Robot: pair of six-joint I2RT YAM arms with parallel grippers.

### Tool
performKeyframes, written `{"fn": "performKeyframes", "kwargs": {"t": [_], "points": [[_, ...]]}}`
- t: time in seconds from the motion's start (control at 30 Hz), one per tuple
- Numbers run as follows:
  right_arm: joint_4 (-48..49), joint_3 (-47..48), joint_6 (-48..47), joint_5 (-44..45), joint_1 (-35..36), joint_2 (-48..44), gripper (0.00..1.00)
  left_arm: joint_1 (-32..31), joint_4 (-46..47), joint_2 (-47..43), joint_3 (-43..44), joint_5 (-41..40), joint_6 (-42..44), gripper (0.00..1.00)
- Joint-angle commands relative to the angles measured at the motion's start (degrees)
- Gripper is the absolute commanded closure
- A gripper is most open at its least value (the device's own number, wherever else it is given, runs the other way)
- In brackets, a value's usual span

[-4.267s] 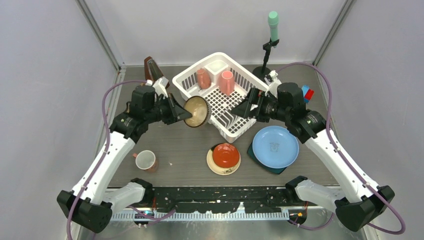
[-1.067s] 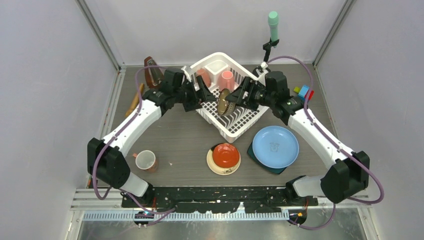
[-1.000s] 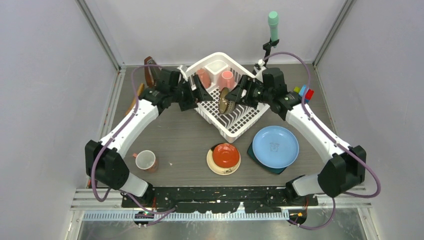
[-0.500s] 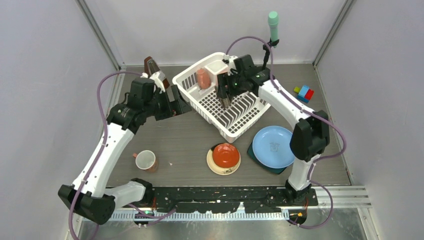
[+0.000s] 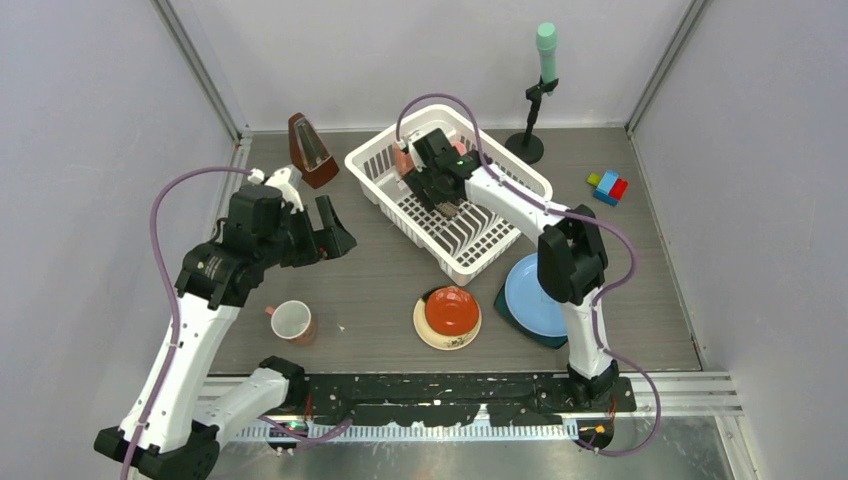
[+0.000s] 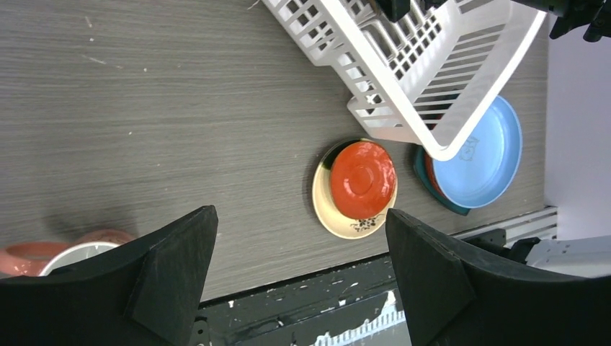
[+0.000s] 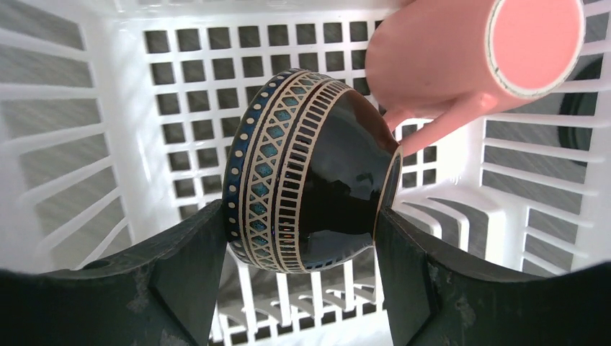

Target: Load the mixed dishes into the dish rack

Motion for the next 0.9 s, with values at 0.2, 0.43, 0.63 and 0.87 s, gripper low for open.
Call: {"fn": "performKeyframes", "kwargs": {"t": [0.2,0.43,0.63,0.87], "points": [[11.56,5.66,-5.02,9.69,1.44,4.55,1.0,0.06,-0.72,-0.79,-2.21,-3.32,1.94,0.1],[11.24,8.26,-6.58,8.87,1.59,8.43,0.97,0.06,-0.95,-1.26,-2.69,-4.39,2.23,0.1],[10.98,7.58,-3.72,6.35,1.78,9.2,0.46,0.06,-0.57,-1.17,-2.83,-4.47,2.39,0.1],[12.97,4.85,0.41,1.06,1.7,6.81,0.0,0.06,-0.27,-0.43,-1.72,-3.58,2.06,0.1]]}}
